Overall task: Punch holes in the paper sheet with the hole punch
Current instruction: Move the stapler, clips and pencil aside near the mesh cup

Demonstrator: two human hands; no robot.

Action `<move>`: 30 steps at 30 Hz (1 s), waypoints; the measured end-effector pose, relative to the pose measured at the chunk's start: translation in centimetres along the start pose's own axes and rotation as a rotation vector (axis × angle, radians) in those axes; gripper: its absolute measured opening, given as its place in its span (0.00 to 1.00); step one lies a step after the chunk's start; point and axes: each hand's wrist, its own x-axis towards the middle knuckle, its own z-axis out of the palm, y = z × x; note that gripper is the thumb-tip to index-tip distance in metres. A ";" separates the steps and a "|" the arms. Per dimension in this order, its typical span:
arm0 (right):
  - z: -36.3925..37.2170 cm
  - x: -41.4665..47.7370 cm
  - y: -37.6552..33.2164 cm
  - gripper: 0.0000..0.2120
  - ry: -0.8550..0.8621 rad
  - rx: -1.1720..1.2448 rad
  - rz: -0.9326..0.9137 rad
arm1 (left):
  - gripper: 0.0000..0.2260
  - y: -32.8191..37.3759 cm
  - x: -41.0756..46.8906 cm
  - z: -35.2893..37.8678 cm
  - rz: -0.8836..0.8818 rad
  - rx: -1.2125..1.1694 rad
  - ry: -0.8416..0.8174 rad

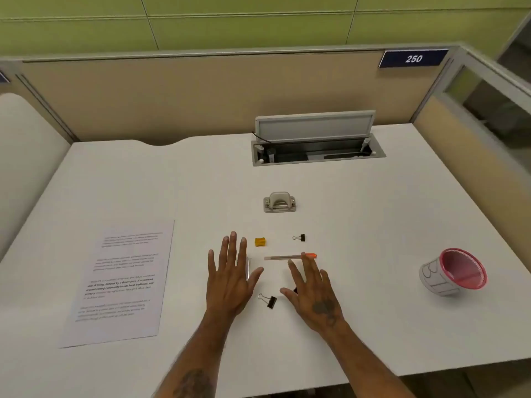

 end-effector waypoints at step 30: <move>-1.4 6.2 1.7 0.16 0.157 0.113 -0.162 | 0.14 2.4 1.2 -0.3 -0.547 -0.255 -0.213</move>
